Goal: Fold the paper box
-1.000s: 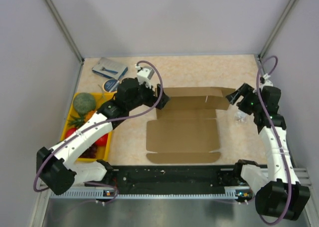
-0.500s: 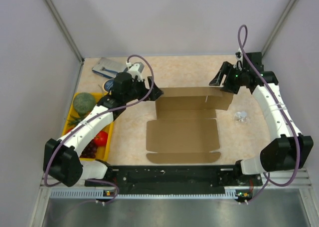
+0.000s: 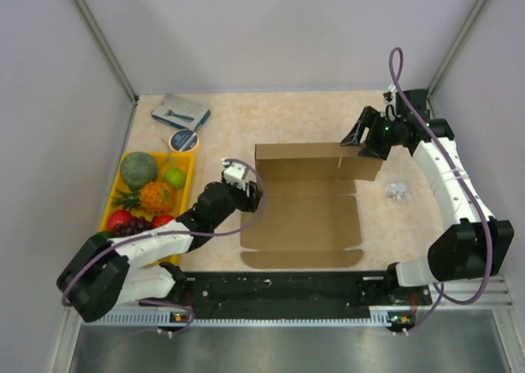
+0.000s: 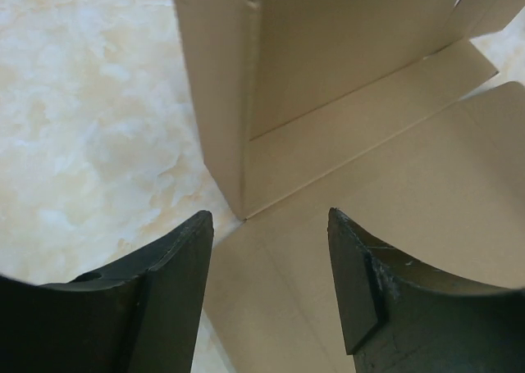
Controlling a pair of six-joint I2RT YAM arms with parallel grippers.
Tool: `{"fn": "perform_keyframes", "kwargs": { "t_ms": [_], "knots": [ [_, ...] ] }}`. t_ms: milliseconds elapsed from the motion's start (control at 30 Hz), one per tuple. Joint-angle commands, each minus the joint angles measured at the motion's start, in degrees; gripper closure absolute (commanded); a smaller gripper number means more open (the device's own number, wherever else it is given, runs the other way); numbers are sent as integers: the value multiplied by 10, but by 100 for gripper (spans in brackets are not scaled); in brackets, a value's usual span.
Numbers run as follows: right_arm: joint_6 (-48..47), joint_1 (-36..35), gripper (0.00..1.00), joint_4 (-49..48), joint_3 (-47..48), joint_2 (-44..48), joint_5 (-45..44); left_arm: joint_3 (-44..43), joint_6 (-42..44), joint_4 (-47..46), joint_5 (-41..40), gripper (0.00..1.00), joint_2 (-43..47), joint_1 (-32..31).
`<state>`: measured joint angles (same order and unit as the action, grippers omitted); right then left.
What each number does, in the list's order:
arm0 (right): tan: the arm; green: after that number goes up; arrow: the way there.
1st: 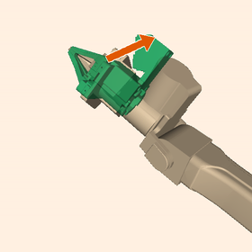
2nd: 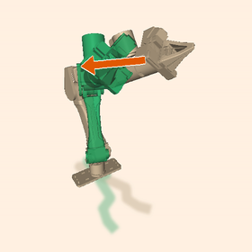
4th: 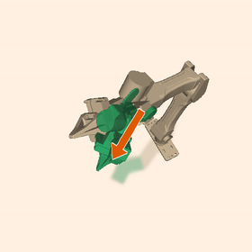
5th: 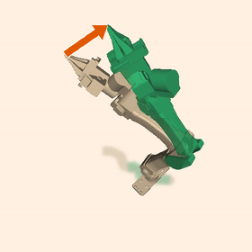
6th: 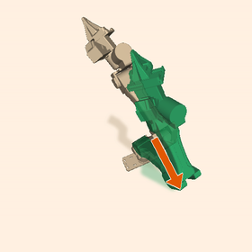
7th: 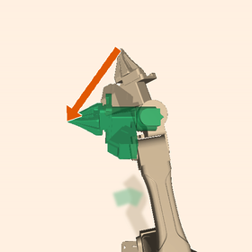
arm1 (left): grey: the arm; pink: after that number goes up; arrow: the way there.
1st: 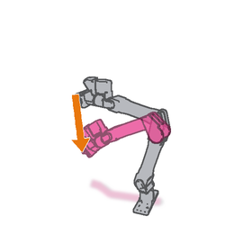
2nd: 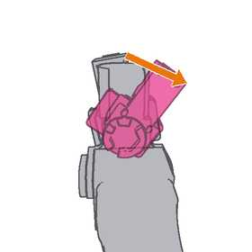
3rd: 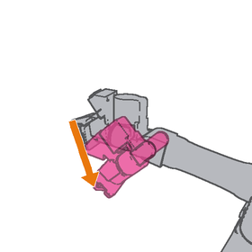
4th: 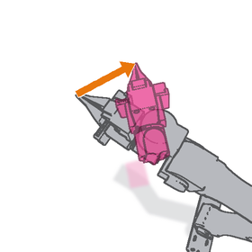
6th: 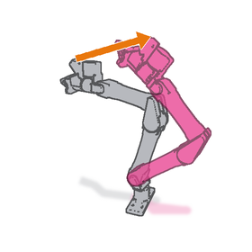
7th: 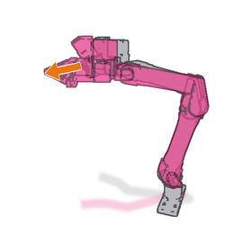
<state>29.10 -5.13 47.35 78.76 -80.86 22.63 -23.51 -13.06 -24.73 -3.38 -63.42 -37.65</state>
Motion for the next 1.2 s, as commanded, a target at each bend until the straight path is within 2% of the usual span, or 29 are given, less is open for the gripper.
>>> {"fn": "perform_keyframes", "kwargs": {
  "t_ms": [0,100,167,200,233,400,633,733,867,900,1167],
  "knots": [
    [13,-2,32,-26,-1,22,15,-3,76,-195,-114,36,-70,-42],
    [19,-2,33,-26,-5,24,14,-26,78,-197,-179,35,-108,-52],
    [26,-2,33,-28,-8,25,14,-43,81,-197,-233,43,-129,-52],
    [29,-3,33,-28,-8,25,11,-45,84,-203,-239,49,-149,-52],
    [34,-2,33,-28,-9,29,6,-47,92,-213,-245,51,-158,-53],
    [58,-3,33,-31,-7,24,4,-40,91,-287,-219,52,-190,-52],
    [109,-3,37,-55,-6,-4,29,-54,97,-311,-213,49,-230,-55],
    [101,-3,43,-55,0,-7,8,-60,104,-321,-220,55,-246,-54],
    [91,-2,43,-46,19,0,-12,-64,109,-335,-233,68,-270,-55],
    [89,-4,42,-39,23,-9,-12,-65,110,-336,-236,74,-273,-54],
    [78,-24,42,-25,24,-49,-29,-63,122,-354,-244,96,-282,-56]
  ]
}}
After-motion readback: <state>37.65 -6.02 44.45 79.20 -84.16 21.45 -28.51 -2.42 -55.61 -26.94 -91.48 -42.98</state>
